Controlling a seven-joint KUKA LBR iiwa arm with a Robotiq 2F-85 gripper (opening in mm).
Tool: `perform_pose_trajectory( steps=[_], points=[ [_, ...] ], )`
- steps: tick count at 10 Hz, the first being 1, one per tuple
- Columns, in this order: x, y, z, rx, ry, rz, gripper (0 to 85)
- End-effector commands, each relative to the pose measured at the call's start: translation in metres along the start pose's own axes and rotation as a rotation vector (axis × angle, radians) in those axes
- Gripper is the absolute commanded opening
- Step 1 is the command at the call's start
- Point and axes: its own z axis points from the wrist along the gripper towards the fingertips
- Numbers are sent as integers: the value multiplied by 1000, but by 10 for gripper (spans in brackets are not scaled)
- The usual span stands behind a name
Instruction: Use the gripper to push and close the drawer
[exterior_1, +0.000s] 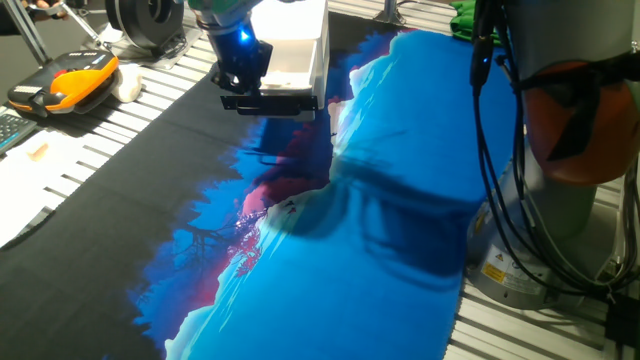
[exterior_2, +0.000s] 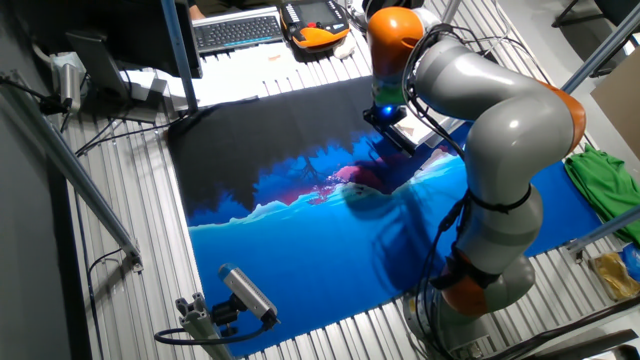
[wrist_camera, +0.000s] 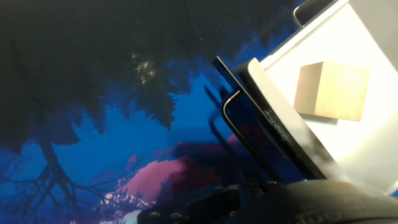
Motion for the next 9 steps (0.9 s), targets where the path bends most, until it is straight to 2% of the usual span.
perform_pose_trajectory(
  steps=[1,5,8,9],
  points=[
    [-2,0,4,-2,-2,-1,0],
    [-3,1,9,-2,-7,0,0],
    [-4,3,11,61,-28,-15,0],
    [-4,3,12,61,-28,-15,0]
  ],
)
